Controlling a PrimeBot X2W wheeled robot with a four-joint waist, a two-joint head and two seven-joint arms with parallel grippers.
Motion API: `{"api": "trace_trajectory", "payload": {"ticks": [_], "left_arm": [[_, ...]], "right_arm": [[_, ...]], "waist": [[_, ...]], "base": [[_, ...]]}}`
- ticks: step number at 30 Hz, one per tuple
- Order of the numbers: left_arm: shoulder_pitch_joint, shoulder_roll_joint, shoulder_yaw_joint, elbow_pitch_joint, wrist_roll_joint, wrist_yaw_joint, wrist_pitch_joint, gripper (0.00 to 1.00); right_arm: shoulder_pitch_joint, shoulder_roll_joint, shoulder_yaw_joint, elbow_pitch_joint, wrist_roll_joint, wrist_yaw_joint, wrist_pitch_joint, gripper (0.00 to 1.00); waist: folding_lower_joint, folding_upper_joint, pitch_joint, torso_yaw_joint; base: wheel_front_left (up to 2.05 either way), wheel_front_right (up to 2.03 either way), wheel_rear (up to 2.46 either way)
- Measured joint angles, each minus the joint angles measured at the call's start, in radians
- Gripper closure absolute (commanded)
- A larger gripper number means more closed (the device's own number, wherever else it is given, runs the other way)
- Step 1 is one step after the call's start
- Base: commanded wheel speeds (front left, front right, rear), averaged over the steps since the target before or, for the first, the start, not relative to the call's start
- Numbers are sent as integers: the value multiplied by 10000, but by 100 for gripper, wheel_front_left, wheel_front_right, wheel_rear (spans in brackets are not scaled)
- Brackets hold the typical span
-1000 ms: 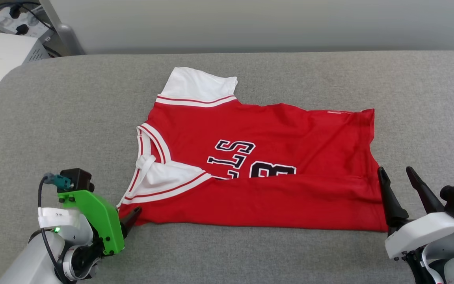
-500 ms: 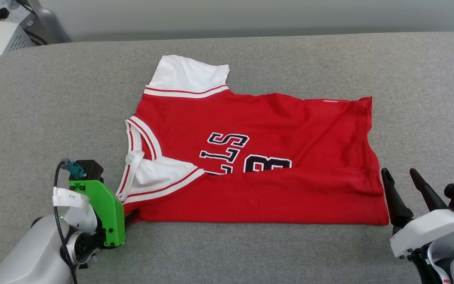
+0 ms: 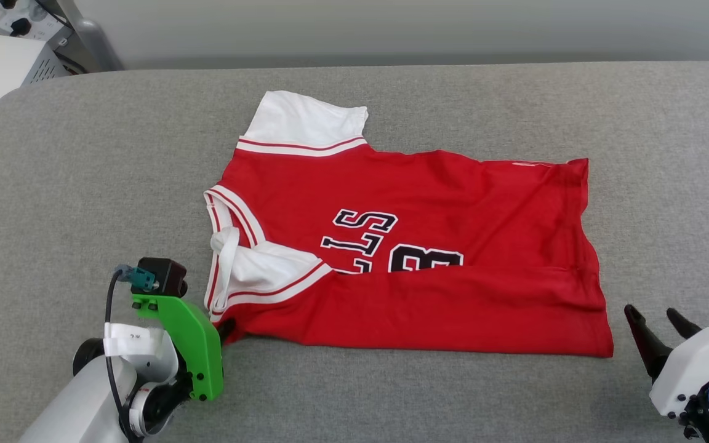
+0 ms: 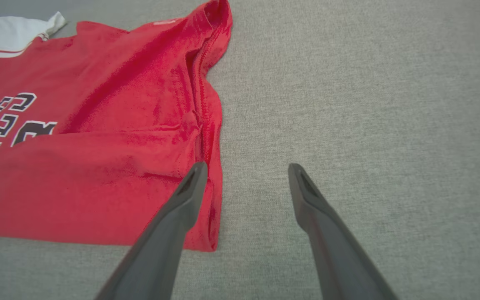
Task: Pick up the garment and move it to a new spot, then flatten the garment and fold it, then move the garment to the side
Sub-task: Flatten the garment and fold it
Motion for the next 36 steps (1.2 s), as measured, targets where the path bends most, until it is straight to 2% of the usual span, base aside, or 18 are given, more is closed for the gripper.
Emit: {"api": "trace_trajectory", "payload": {"ticks": [6,14,15,16,17,18,30,36], "left_arm": [[248,257,54,-1202,383,397,-155,100],[250,311,58,-1946,464,570,-217,100],[250,309,50,-1948,464,570,-219,100],[251,305,48,-1950,464,570,-255,100],[253,305,54,-1948,464,570,-320,100],[259,305,59,-1942,464,570,-393,100],[872,477,63,-2385,564,681,-819,100],[1674,773,119,-2957,487,1028,-815,100]], "right_arm": [[14,-134,366,-176,332,0,1960,0],[-696,-221,794,527,587,-4,3367,0],[-713,-230,823,621,594,-10,3591,3],[-745,-213,813,698,644,-10,3791,54],[-798,-196,811,736,688,-13,4029,74],[-856,-194,803,732,702,-13,4199,100],[-816,-10,658,117,731,-12,4320,100],[-172,6,621,-437,734,-12,4383,100]], "waist": [[0,0,200,172],[0,0,718,392],[1,0,761,417],[0,0,805,453],[1,0,838,487],[0,0,862,517],[1,0,263,558],[1,0,-369,543]], "base": [[0,0,0],[0,0,0],[0,0,0],[0,0,0],[0,0,0],[0,0,0],[0,0,0],[0,0,0]]}}
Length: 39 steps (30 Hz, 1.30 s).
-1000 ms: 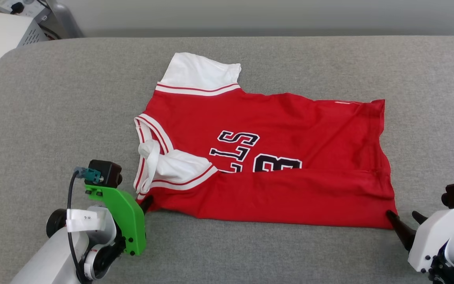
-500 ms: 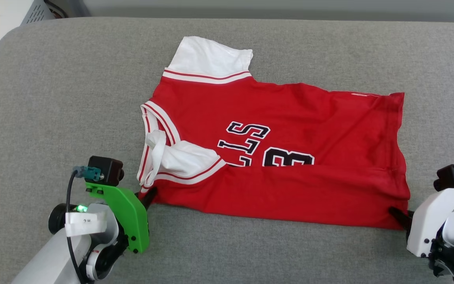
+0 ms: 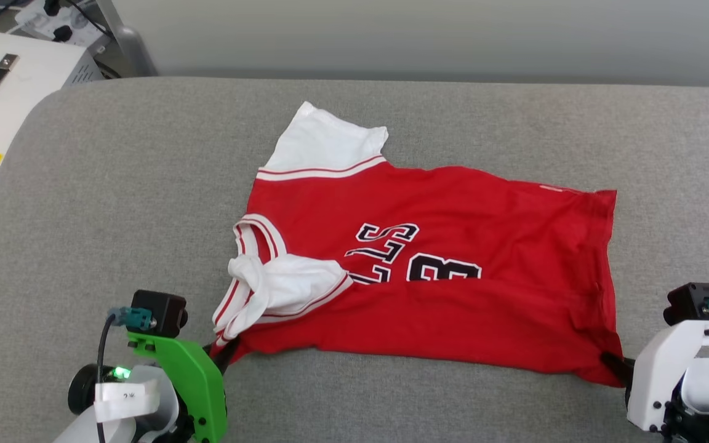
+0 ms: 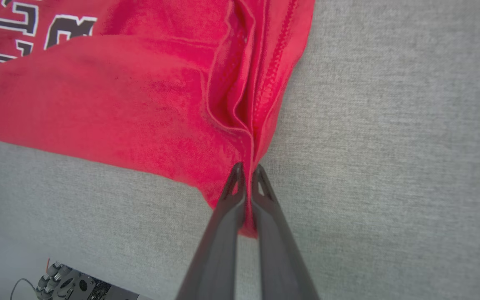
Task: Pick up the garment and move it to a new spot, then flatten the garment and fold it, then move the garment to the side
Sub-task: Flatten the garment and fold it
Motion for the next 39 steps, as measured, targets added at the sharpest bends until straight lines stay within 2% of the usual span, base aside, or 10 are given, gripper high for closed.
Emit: {"api": "trace_trajectory", "payload": {"ticks": [12,19,20,21,22,23,24,27,34,39], "left_arm": [[1967,591,343,-941,-660,775,88,100],[2423,96,293,-79,-1350,654,71,100],[2419,10,305,77,-1390,608,21,100],[2405,-98,318,290,-1392,560,-109,100],[2374,-178,309,476,-1388,495,-203,77],[2348,-244,307,625,-1390,447,-249,45],[2312,-322,303,823,-1386,393,-305,0],[2123,-380,278,1248,-1289,307,-456,0],[1528,-357,399,1221,-825,59,-1287,0],[1148,-454,872,786,-579,207,-2255,0]], "right_arm": [[1759,163,-462,-800,27,0,579,100],[2127,506,-497,-121,44,0,213,100],[2127,512,-491,8,75,0,81,86],[2127,531,-491,136,171,0,-105,64],[2127,531,-453,224,190,0,-295,0],[2127,529,-410,274,199,0,-412,0],[2127,520,-332,311,221,0,-598,0],[2118,458,-165,291,224,0,-1404,0],[1821,585,-4,-249,-199,0,-4219,0],[1502,796,73,-642,-855,0,-6032,0]], "waist": [[0,0,-1206,19],[0,0,-1316,29],[0,0,-1299,28],[0,0,-1275,25],[0,0,-1253,18],[-1,0,-1236,11],[0,0,-1218,-5],[0,0,-1182,-63],[0,0,-1257,-142],[0,0,-1345,-139]], "base": [[0,0,0],[0,0,0],[0,0,0],[0,0,0],[0,0,0],[0,0,0],[0,0,0],[0,0,0],[0,0,0],[0,0,0]]}}
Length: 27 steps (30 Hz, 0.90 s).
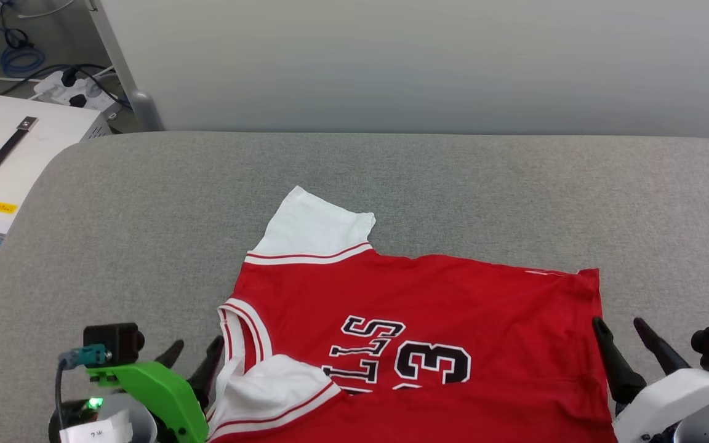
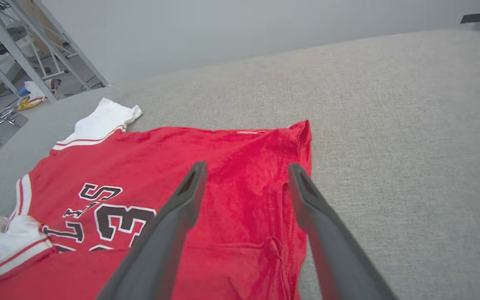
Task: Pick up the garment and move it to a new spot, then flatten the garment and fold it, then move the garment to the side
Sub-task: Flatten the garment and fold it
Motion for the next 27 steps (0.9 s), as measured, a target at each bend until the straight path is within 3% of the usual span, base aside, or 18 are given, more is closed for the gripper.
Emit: {"api": "trace_trajectory", "payload": {"ticks": [4,12,20,27], "left_arm": [[-464,-90,291,-50,357,155,-702,0],[-2214,-253,410,568,1160,171,-1463,0],[-4782,-267,364,1868,1624,-433,-1375,0],[-6910,-228,138,3465,1352,-1580,8,0]], "right_arm": [[-254,50,86,-263,-410,0,-976,0],[-1030,163,40,-901,-1055,0,-1758,0],[-2167,349,104,-1091,-1352,0,-2146,0],[-2684,441,100,-913,-1377,0,-2399,0]], "waist": [[0,0,114,-26],[0,0,879,-185],[1,0,2106,-607],[2,0,2975,-1256]], "base": [[0,0,0],[0,0,0],[0,0,0],[0,0,0]]}}
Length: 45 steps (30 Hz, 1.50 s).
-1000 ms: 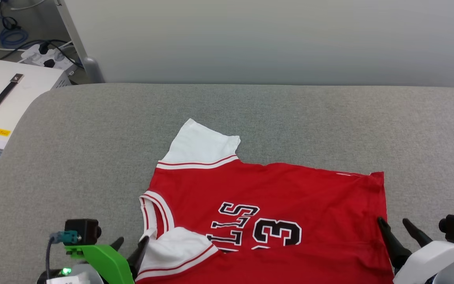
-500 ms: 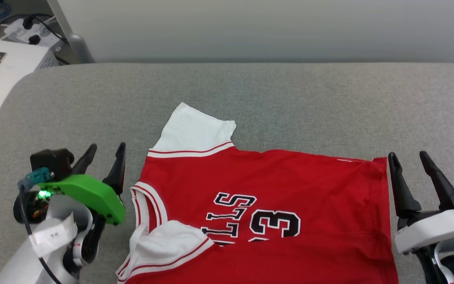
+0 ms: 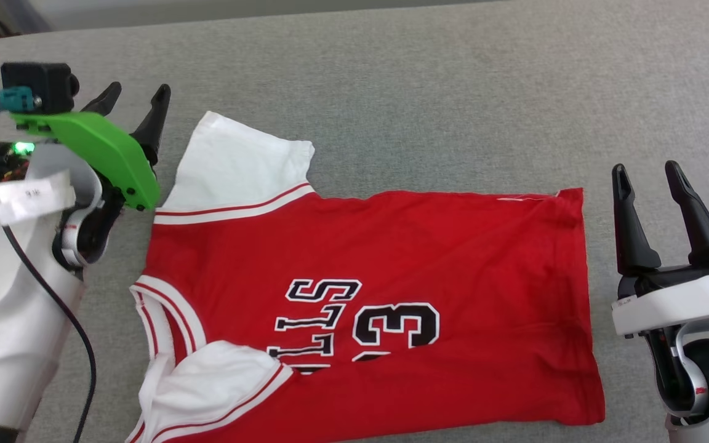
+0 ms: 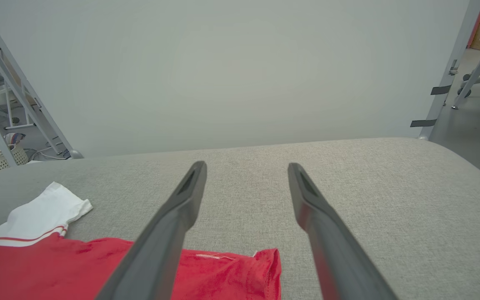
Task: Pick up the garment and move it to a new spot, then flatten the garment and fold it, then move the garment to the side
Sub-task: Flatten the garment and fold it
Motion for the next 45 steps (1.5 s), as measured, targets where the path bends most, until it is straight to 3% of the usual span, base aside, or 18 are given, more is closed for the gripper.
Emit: {"api": "trace_trajectory", "payload": {"ticks": [4,11,21,22,23,24,30,34,45], "left_arm": [[-905,52,-157,972,-617,-617,1582,0],[-1620,644,-711,1871,-1218,-1007,4366,0],[-2227,917,-1122,2307,-1390,-1051,5850,0],[-2285,934,-1187,2305,-1386,-1058,5967,41],[-2341,961,-1271,2309,-1381,-1083,6107,63],[-2410,980,-1317,2311,-1375,-1083,6194,100],[-2504,853,-1381,2399,-1448,-1080,6380,100],[-2502,738,-1471,2539,-1350,-1074,6063,100],[-2397,274,-1528,2169,-1081,-1066,4479,100]], "right_arm": [[-174,59,52,165,50,0,-90,0],[-244,136,182,535,127,0,-272,0],[-484,234,332,905,336,0,-353,0],[-489,230,328,928,368,0,-360,0],[-493,230,303,965,420,0,-359,0],[-496,230,288,1005,470,0,-347,0],[-574,98,180,1143,640,0,-215,0],[-632,-71,-23,1480,1221,0,420,0],[-1648,-1544,238,2780,2951,0,4479,0]], "waist": [[0,0,346,-439],[0,0,882,-1103],[0,0,1518,-1618],[-1,0,1552,-1648],[0,0,1590,-1676],[0,0,1620,-1700],[0,0,1632,-1697],[0,0,1492,-1626],[-1,0,924,-901]], "base": [[0,0,0],[0,0,0],[0,0,0],[0,0,0],[0,0,0],[0,0,0],[0,0,0],[0,0,0],[0,0,0]]}}
